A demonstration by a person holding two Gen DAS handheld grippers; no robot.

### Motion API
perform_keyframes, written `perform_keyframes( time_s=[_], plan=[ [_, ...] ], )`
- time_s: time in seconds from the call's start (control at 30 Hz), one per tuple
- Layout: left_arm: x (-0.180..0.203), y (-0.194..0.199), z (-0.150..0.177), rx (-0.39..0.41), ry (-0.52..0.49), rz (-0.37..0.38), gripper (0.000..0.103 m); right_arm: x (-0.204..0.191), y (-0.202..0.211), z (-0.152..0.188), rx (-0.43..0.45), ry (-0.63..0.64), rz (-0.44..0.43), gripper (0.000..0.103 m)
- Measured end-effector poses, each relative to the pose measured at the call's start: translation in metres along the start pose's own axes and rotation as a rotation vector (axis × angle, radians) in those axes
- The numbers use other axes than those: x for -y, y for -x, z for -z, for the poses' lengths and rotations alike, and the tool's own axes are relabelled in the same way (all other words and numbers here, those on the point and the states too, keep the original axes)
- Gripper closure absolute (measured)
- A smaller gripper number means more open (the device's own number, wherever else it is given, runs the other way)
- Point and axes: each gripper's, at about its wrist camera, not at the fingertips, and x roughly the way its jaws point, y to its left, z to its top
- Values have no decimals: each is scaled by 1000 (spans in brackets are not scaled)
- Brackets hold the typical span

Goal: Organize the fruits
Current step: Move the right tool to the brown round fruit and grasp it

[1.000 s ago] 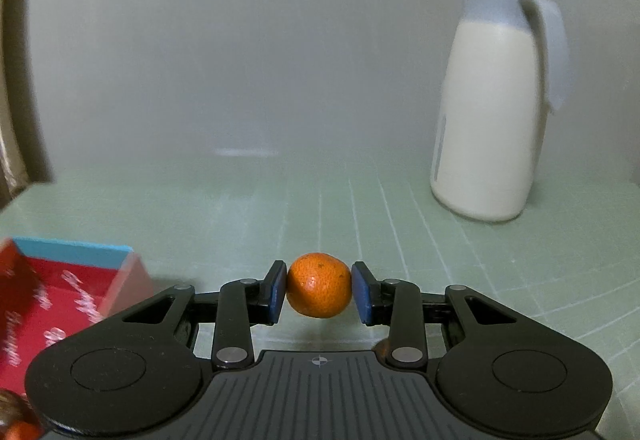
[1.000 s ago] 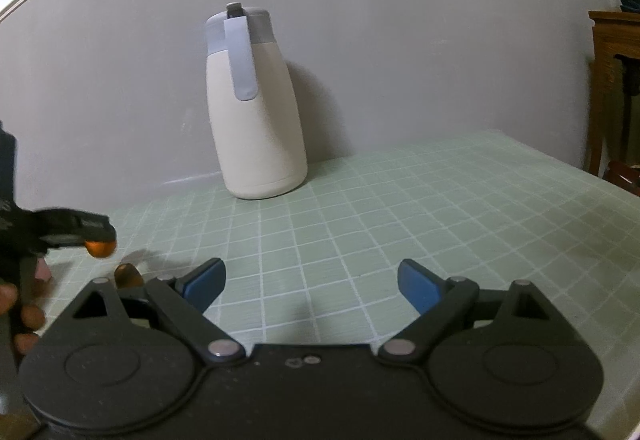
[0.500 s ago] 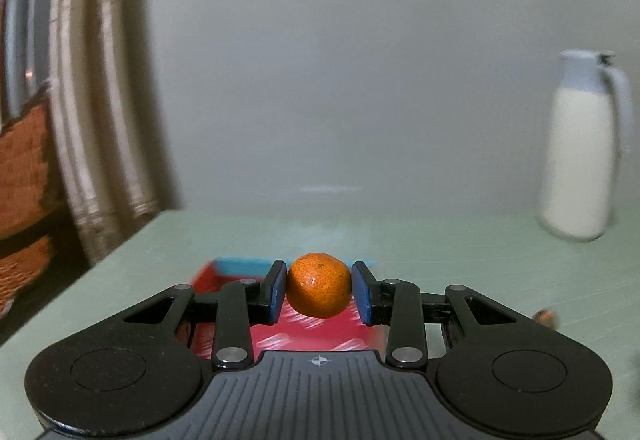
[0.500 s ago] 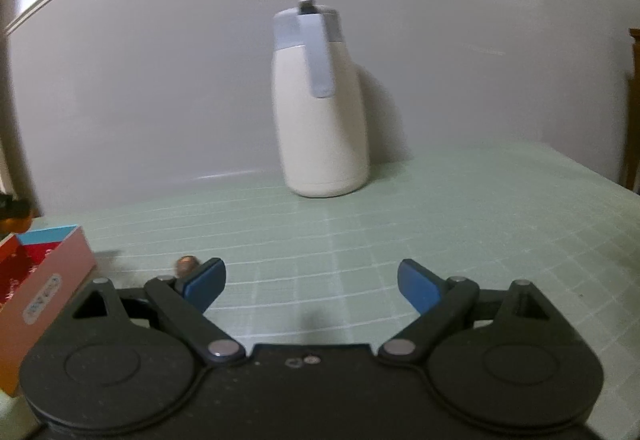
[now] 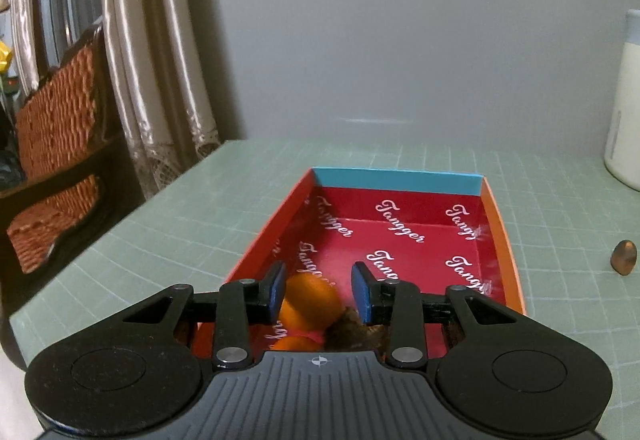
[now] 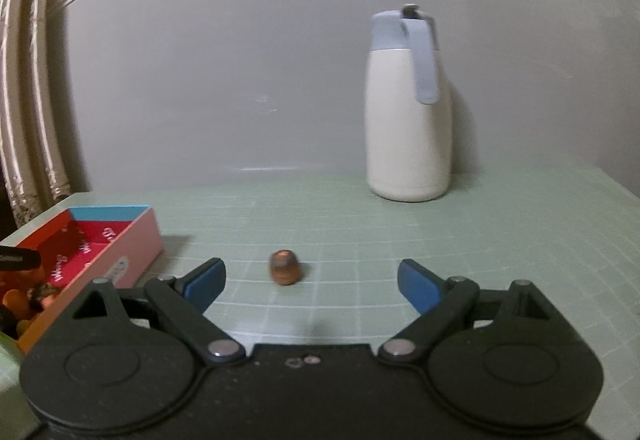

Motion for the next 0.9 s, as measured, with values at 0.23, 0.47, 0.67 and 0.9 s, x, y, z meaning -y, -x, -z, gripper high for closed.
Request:
perform_keyframes(
  time_s=[0.23,0.47,0.67,0.9],
  plan=[
    [-10,23,3,70,13,-22,25,-22,-8,-2,-12,22,-49,10],
    [-50,42,16,96,81,-70,25,-35,-25,-2,-45,32,-61,11],
    [-81,44,35,106,130,-153,25,-39,-40,-4,-76,43,-34,16],
    [-109,45,48,97,184,-207,25,-41,-67,-8,-134,42,-7,24]
  ],
)
